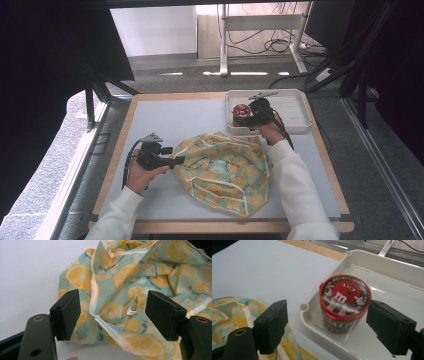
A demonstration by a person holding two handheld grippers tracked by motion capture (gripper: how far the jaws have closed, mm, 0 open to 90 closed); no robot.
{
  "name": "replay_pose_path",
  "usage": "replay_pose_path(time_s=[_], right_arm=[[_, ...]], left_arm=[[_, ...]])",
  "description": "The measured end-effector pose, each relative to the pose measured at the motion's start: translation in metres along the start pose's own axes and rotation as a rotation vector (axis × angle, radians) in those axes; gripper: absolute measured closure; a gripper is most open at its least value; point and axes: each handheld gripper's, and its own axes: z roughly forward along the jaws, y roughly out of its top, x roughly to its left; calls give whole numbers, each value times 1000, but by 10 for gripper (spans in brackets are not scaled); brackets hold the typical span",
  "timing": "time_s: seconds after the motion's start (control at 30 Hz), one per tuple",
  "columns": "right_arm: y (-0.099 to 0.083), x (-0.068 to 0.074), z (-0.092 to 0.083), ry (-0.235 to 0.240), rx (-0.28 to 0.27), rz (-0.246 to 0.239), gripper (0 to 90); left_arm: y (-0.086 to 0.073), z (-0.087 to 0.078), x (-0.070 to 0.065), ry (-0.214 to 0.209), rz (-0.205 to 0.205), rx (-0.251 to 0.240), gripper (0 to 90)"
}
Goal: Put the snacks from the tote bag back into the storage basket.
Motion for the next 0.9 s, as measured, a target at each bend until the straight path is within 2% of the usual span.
replay_pose_path(time_s=[0.27, 0.43, 0.5, 0.53, 0.63, 0.67, 0.9], right_arm=[[-21, 4, -24, 24, -20, 2, 220], [-43, 13, -45, 43, -29, -24, 218], [-57, 16, -58, 53, -33, -16, 218], [-57, 16, -58, 53, -33, -16, 218], [-68, 20, -73, 59, -40, -15, 218], [-74, 22, -82, 63, -42, -14, 217], [-96, 29, -100, 64, -55, -28, 217]], left_arm=[[0, -2, 0, 3, 3, -5, 285], [0, -1, 1, 5, 5, -1, 285], [0, -1, -1, 2, 6, 1, 285], [0, -1, -1, 2, 6, 1, 285], [0, -1, -2, 2, 7, -1, 285], [0, -1, -2, 3, 8, 0, 285], [1, -4, -1, 8, 10, -5, 284]])
